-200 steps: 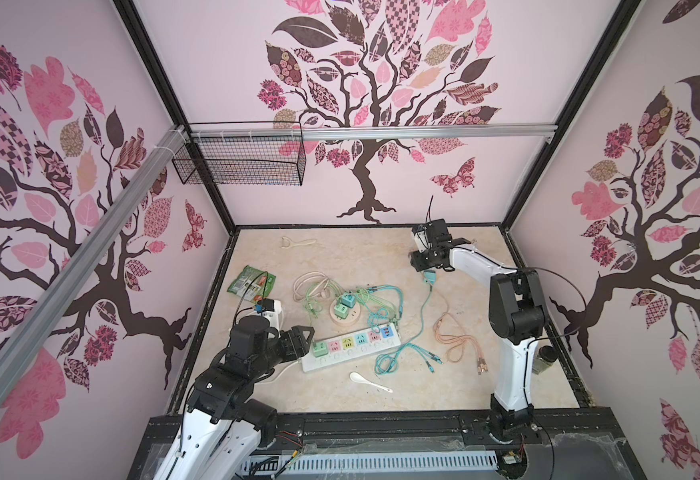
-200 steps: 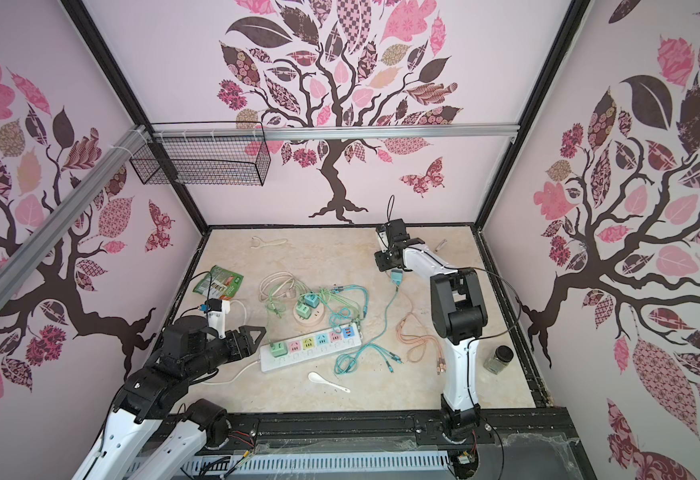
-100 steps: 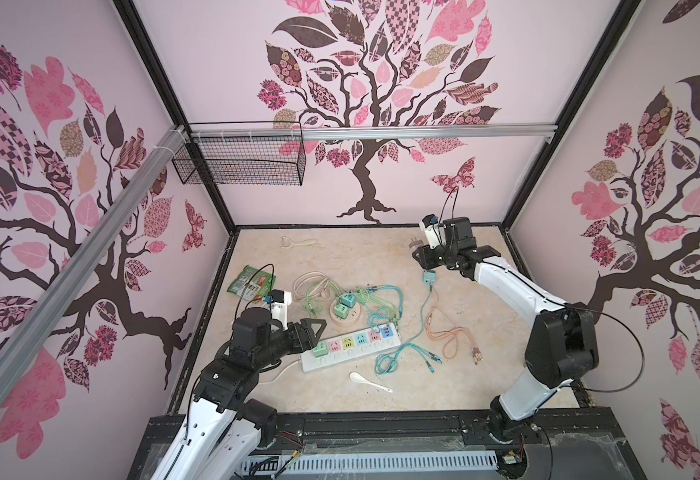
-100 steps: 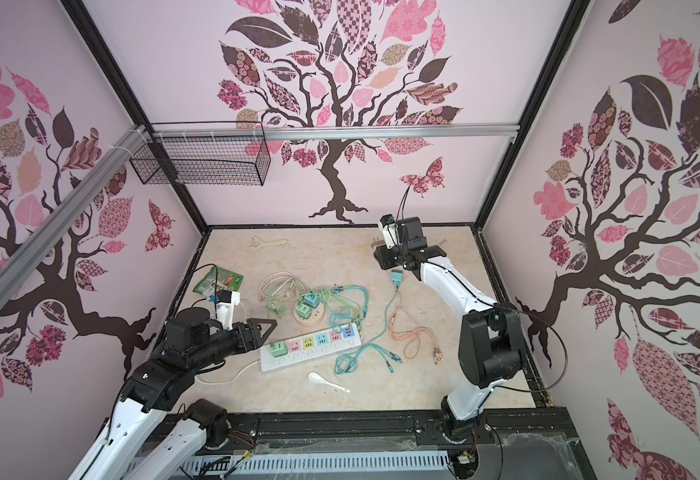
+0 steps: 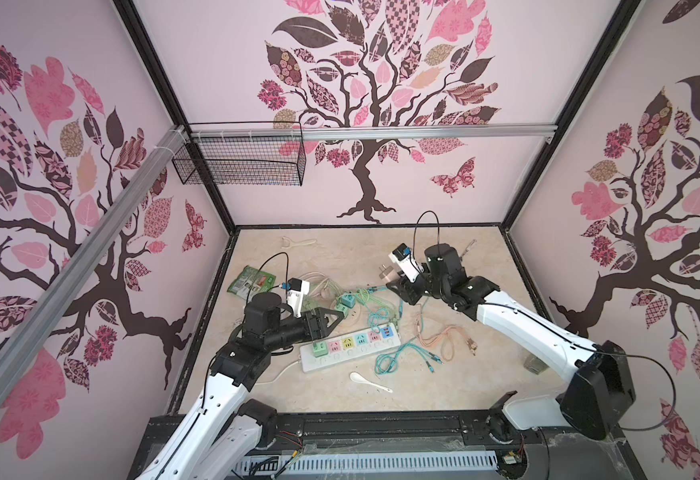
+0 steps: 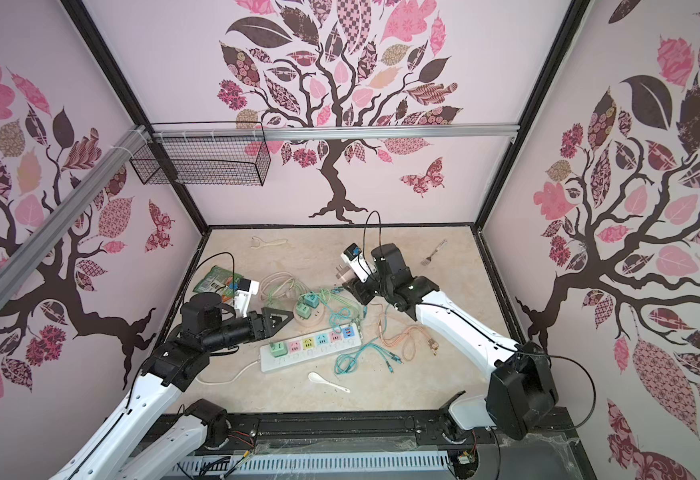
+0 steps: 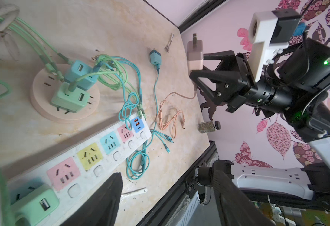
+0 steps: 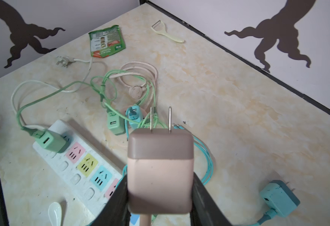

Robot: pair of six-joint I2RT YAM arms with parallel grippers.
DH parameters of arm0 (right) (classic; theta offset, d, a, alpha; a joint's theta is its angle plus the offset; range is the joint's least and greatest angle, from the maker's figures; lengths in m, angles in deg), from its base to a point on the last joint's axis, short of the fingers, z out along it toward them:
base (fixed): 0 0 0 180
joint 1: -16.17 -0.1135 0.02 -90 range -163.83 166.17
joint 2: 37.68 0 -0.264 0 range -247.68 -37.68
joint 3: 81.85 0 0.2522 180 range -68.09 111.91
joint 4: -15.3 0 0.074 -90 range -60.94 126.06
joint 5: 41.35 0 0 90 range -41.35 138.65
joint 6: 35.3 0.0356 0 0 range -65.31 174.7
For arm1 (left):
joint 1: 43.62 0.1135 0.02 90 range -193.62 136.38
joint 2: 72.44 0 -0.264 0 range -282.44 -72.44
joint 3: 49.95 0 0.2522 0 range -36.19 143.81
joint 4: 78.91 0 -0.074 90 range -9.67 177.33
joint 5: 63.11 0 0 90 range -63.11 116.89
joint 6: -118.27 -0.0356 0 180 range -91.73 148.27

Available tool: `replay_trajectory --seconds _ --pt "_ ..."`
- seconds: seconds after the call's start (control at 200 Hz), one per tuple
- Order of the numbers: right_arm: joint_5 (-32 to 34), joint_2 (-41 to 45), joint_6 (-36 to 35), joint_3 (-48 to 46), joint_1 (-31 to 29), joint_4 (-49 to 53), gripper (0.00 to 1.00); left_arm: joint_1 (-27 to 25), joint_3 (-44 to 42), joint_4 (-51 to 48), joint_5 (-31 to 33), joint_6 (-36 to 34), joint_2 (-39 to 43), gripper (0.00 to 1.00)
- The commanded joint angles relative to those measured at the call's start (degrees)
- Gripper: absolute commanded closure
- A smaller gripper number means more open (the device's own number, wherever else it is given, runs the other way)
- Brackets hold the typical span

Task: Insert the plug
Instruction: 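Carry the pink charger toward the left gripper while the left gripper rises toward it, then close the left gripper on the pink charger held by the right gripper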

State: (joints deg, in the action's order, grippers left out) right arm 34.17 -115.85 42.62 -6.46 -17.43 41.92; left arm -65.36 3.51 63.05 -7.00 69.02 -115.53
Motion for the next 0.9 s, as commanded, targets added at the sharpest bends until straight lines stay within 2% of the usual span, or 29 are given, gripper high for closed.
replay_trajectory --seconds 0.0,0.22,0.485,0.895 --pt "-1.25 4.61 -2.23 -2.03 -1.4 -2.81 0.63 0.22 2.6 5.6 -4.85 2.41 -1.18 0.24" --pt "-3.72 9.62 -1.39 -6.65 -4.18 -6.01 0.63 -1.12 2.93 9.52 -6.19 4.33 -4.06 0.25" --pt "-3.34 10.76 -2.87 -5.74 -8.21 -4.26 0.63 -7.54 6.36 10.46 -3.96 4.07 -8.19 0.28" --pt "-1.25 9.9 -2.88 -2.67 -14.96 -2.67 0.63 -8.25 7.63 10.55 -3.72 4.94 -10.22 0.33"
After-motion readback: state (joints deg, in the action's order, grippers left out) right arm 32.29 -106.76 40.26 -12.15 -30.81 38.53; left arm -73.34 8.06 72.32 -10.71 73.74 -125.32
